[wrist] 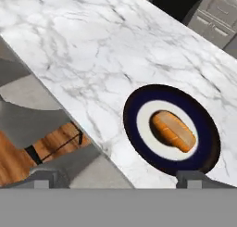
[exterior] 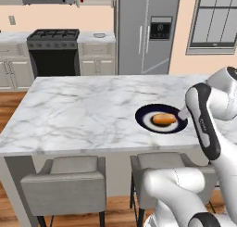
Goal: Move the hot dog bun to the plate on the dining table and place the condiment next to that plate. Then navigate to the fridge and take the sausage and place it on the plate as well.
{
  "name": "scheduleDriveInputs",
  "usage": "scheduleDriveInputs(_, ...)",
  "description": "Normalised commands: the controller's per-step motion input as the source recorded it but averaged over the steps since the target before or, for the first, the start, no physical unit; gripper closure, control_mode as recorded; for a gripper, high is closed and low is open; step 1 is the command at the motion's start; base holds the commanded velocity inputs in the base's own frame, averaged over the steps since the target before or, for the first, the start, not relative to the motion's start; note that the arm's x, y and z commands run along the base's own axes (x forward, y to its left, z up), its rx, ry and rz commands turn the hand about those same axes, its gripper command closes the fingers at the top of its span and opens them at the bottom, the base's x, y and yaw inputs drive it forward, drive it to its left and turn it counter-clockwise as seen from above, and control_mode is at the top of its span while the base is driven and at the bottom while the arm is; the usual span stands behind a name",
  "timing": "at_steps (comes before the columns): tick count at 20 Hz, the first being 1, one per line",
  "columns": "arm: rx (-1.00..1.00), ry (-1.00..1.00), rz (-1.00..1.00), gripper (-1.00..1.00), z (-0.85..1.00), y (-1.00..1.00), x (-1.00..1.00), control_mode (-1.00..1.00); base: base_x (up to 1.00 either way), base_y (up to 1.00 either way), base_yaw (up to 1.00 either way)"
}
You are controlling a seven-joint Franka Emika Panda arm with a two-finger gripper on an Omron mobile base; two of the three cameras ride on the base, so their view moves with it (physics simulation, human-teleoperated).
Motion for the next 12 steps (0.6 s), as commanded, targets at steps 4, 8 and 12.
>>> scheduleDriveInputs(4, 0.11, 0.0, -0.54, -1.0, 0.14, 0.1, -0.86, -1.0, 0.0, 0.0, 0.0)
scheduleDriveInputs(8, 0.11, 0.01, -0.49, -1.0, 0.06, 0.0, -0.86, -1.0, 0.0, 0.0, 0.0)
scheduleDriveInputs(12, 0.21, 0.06, -0.44, -1.0, 0.14, 0.08, -0.82, -1.0, 0.0, 0.0, 0.0)
